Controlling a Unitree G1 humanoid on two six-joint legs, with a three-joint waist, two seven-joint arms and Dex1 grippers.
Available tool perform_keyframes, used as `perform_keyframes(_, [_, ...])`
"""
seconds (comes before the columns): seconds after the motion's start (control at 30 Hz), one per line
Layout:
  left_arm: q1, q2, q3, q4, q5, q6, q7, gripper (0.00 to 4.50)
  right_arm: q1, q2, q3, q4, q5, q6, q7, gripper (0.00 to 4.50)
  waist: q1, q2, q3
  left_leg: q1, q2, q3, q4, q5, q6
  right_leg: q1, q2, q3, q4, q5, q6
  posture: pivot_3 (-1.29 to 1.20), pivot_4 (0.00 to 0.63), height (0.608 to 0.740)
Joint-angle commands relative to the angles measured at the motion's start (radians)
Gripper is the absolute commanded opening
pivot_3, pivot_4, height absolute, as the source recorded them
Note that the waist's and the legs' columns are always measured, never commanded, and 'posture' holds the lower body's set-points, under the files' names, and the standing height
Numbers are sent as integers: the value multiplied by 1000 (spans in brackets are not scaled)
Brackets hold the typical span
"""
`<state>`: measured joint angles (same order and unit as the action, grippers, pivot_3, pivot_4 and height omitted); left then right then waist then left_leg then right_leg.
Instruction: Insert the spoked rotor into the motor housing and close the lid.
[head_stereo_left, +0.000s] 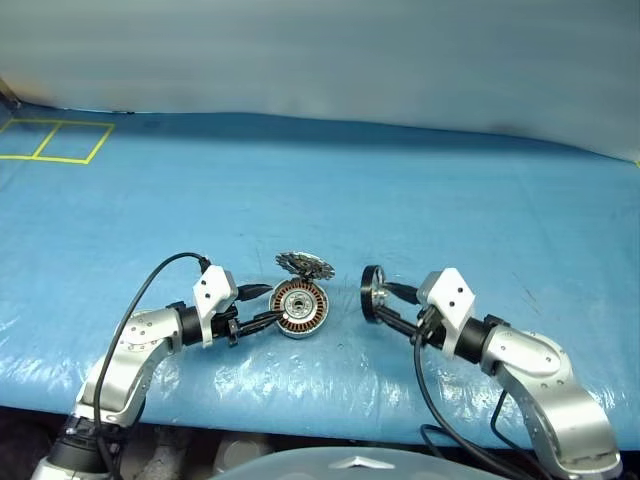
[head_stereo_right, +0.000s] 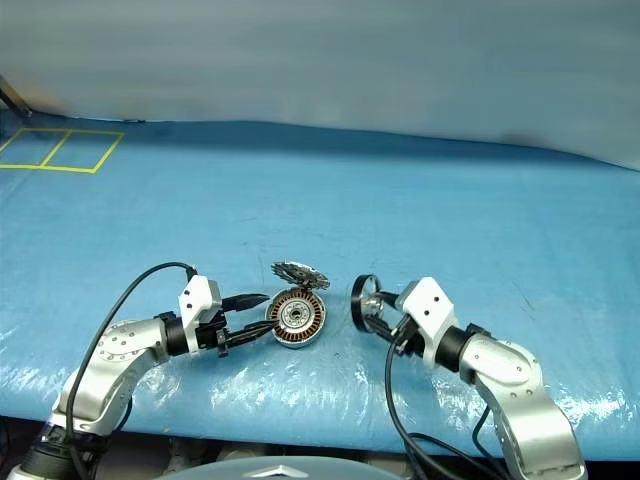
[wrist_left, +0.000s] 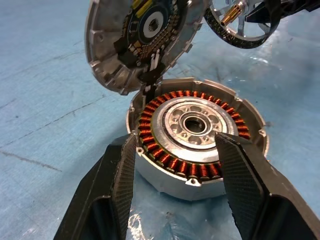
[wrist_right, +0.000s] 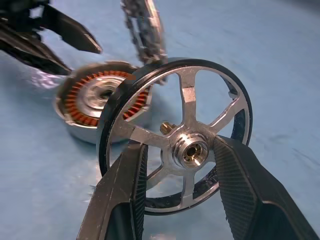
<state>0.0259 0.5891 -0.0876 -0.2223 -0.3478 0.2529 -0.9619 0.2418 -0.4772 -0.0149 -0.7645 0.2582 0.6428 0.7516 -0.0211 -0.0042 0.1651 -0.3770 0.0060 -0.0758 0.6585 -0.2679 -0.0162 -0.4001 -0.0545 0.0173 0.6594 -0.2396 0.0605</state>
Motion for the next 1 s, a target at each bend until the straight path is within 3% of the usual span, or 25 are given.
perform_keyframes(0.03, [-13, 17, -19, -12, -11, 6, -41, 2673, 13, -21, 40, -88, 51, 33, -14, 1672, -2, 0, 0, 0, 0, 0, 0, 0, 0, 0, 0, 0, 0, 0, 0, 0, 150, 740])
perform_keyframes(0.27, [12, 67, -50, -37, 7, -1, -94, 2673, -85, 6, 99, -73, 126, 65, -56, 1672, -4, -1, 0, 0, 1, 0, 0, 0, 0, 0, 1, 0, 0, -3, -4, 0, 150, 740])
perform_keyframes(0.63, [54, 43, -22, -62, 8, -13, -29, 2673, -202, -35, 222, 22, 102, 50, -74, 1672, -2, -1, 1, 0, 1, -1, -1, 0, 0, 0, 0, -1, 0, 0, 0, 0, 150, 740])
perform_keyframes(1.0, [81, 42, 20, -81, -10, -10, 11, 2673, -302, 1, 271, 101, 111, 28, -73, 1672, -3, -1, 1, 0, 0, -1, -1, 0, 0, -1, 0, -1, 0, -2, -3, 0, 150, 740])
